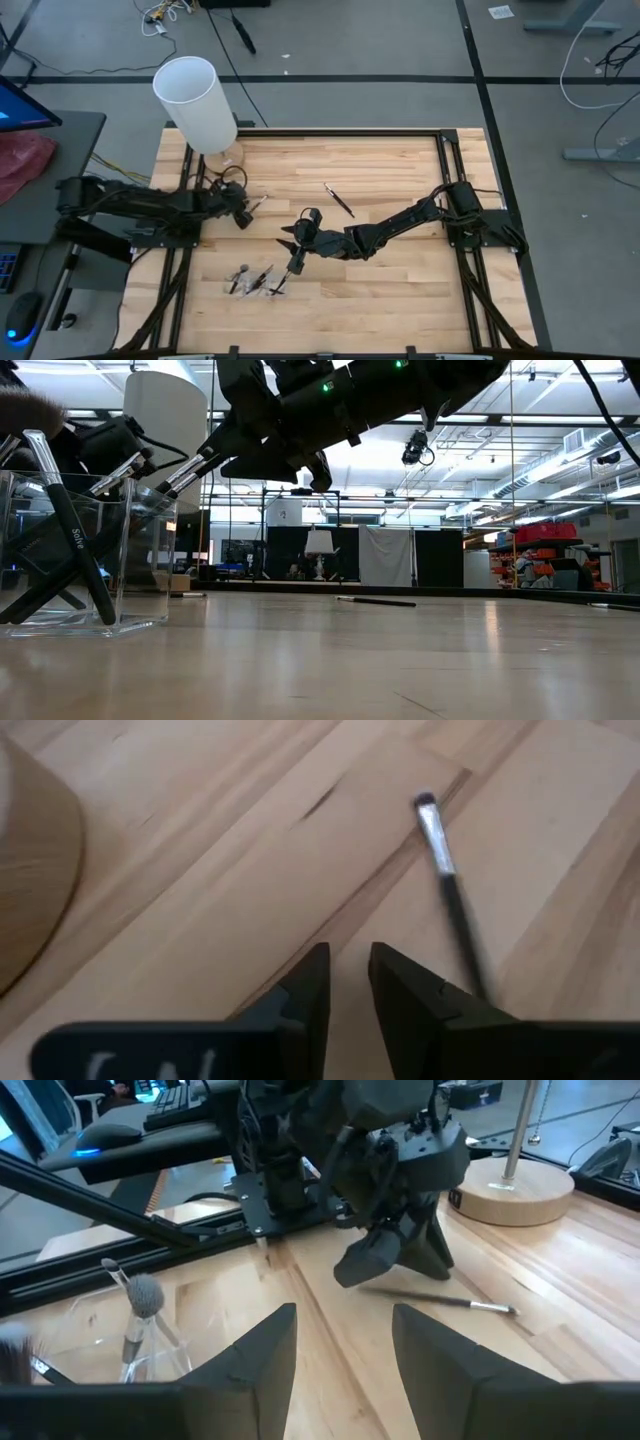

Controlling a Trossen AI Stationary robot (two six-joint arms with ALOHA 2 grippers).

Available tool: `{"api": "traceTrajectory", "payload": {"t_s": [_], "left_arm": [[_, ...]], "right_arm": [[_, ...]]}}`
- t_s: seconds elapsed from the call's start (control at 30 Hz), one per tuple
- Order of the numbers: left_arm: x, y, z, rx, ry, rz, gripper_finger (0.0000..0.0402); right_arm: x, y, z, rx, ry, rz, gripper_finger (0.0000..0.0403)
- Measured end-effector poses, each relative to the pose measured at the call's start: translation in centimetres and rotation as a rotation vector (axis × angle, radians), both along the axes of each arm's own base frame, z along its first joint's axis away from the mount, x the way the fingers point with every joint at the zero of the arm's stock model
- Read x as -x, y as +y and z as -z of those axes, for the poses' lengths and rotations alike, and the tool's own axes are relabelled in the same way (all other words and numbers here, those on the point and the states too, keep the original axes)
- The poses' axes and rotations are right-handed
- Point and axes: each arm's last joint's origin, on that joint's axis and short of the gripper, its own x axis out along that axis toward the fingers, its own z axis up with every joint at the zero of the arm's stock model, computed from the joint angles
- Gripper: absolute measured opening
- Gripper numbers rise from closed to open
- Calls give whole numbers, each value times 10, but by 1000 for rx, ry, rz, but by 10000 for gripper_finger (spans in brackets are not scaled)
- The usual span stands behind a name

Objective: Put items in baskets/containers
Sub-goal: Put the eyeshadow brush into the transparent organizer

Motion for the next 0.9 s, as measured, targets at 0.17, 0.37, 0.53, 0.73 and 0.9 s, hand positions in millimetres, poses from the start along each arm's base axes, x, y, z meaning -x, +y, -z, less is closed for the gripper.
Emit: {"api": "traceTrajectory", "payload": {"t_s": [0.17,0.37,0.53,0.73,0.9], "left_arm": [[-5,-1,5,36,4,45,46],[-6,-1,7,48,5,50,11],[-8,-1,1,42,-38,55,46],[-18,-5,-11,141,-156,161,124],[-24,-14,-12,141,-217,221,183]], "right_arm": [[0,0,0,3,1,-1,168],[2,4,-1,59,20,-24,168],[7,8,-12,71,29,-27,168],[8,7,-14,74,35,-26,168],[8,7,-15,71,30,-26,168]]}}
